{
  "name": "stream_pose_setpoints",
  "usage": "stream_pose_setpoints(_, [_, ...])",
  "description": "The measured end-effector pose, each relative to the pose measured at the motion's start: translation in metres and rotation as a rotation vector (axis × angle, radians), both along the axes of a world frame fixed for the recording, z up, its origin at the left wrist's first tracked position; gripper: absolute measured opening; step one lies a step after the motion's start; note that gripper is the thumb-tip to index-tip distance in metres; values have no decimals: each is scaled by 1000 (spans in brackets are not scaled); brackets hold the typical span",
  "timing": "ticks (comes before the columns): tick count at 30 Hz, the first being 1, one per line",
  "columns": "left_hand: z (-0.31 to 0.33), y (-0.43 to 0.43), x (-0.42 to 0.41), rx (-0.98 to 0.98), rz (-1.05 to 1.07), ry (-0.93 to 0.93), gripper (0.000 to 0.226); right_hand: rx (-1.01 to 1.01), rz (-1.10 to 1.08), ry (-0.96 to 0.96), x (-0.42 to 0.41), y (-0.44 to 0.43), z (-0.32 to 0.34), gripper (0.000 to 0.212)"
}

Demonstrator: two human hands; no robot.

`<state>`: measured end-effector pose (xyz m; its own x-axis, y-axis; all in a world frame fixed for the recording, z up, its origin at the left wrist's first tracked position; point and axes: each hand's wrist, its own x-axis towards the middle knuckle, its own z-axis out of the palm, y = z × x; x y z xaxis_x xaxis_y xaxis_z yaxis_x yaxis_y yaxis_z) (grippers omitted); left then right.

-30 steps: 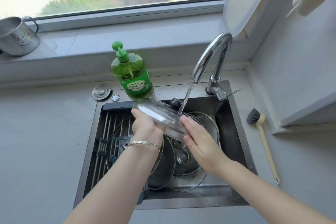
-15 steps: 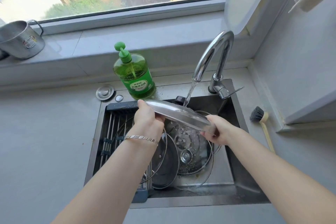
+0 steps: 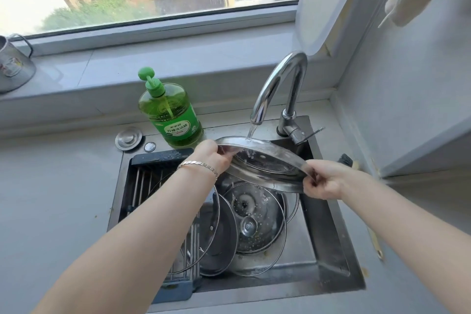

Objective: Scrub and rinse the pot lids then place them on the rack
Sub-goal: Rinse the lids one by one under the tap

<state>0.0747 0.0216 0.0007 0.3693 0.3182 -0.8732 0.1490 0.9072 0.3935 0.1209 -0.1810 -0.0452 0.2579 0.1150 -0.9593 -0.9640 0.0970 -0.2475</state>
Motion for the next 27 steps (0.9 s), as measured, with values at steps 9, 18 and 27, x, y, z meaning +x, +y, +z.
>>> stream_pose_setpoints(9, [9, 44, -39, -15, 88, -31, 24, 86, 94, -84, -3, 46, 14, 23])
stream_pose_setpoints(18, [-1, 38, -98, 225, -254, -80, 47, 71, 443, 40, -57, 40, -27, 21])
stream_pose_setpoints(27, [7, 15, -104, 264, -382, -93, 44, 18, 416, -23, -87, 32, -44, 44])
